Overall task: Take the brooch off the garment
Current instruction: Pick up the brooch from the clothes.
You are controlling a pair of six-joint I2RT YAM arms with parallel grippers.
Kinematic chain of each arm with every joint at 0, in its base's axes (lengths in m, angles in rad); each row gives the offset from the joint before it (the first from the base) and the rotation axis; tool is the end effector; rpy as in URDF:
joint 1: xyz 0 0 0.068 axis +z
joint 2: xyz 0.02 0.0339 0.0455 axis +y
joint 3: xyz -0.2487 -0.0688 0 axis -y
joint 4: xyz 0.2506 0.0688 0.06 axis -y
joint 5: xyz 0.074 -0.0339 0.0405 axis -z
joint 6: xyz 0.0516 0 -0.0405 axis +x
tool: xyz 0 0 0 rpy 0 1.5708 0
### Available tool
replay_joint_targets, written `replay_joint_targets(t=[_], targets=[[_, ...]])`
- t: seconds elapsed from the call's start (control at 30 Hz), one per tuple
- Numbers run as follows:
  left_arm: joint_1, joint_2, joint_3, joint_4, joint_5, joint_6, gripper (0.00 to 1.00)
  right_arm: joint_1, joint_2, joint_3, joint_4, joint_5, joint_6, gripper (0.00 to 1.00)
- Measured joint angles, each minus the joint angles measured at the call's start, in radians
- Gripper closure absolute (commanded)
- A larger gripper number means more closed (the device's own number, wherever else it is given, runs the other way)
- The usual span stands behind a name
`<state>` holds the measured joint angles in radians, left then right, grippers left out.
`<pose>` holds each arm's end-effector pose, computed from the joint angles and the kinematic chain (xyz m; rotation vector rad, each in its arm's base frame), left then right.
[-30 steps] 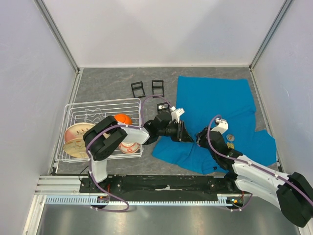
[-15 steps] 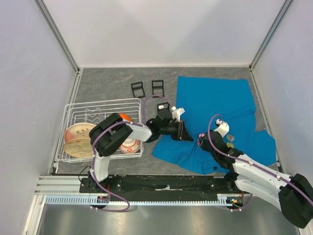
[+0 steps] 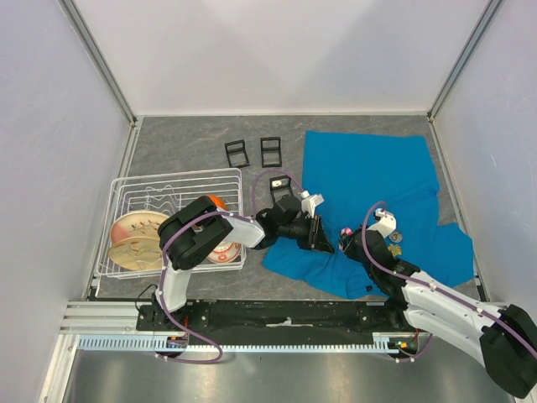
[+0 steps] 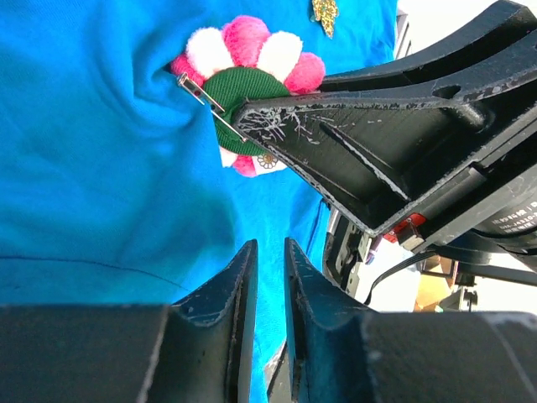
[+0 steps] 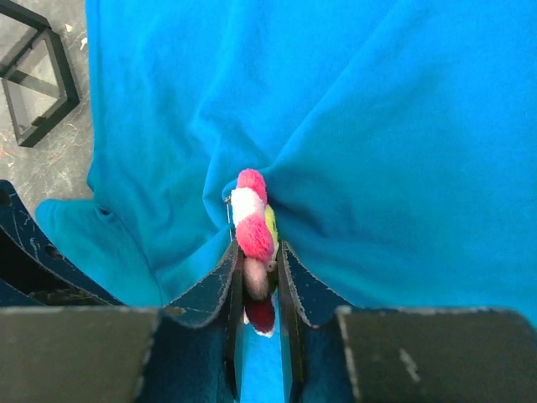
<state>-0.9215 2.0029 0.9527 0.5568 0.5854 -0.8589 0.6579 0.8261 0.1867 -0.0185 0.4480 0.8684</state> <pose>0.2215 -0.3390 0.0964 0.5085 2.3916 -1.5740 0.1590 0.0946 0.1213 0.4684 2.1281 0.3785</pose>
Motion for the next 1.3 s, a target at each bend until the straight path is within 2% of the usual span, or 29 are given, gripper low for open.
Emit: replay_joint_targets(t=[0.13,0.3,0.37,0.4,0.5,0.67,0.7,0.77,1.2,1.3], targets=[[-0.001,0.0,-0.011,0.012,0.004,0.0,0.76,-0.001,-0.04,-0.061,0.088,0.002,0.008,0.87],[-0.001,0.0,-0.045,0.029,0.008,-0.002,0.76,-0.001,-0.016,-0.088,0.171,0.0,0.034,0.86],[-0.001,0.0,-0.06,0.031,0.011,-0.005,0.76,-0.001,-0.005,-0.108,0.217,-0.002,0.051,0.8],[-0.001,0.0,-0.066,0.031,0.011,-0.007,0.76,-0.001,-0.002,-0.114,0.23,-0.003,0.058,0.73],[-0.001,0.0,-0.077,0.037,0.019,-0.01,0.76,-0.001,0.011,-0.117,0.248,-0.004,0.076,0.61],[-0.001,0.0,-0.077,0.04,0.021,-0.011,0.76,-0.002,0.008,-0.089,0.181,-0.034,0.082,0.53],[-0.001,0.0,-0.077,0.04,0.021,-0.011,0.76,-0.003,0.004,-0.079,0.163,-0.042,0.076,0.47],[-0.001,0.0,-0.077,0.04,0.023,-0.011,0.76,-0.013,0.002,-0.057,0.135,-0.067,0.057,0.43],[-0.001,0.0,-0.087,0.045,0.027,-0.011,0.76,-0.138,0.159,0.039,0.113,-0.18,-0.084,0.45],[-0.001,0.0,-0.087,0.046,0.027,-0.011,0.76,-0.144,0.167,0.04,0.116,-0.196,-0.107,0.48]])
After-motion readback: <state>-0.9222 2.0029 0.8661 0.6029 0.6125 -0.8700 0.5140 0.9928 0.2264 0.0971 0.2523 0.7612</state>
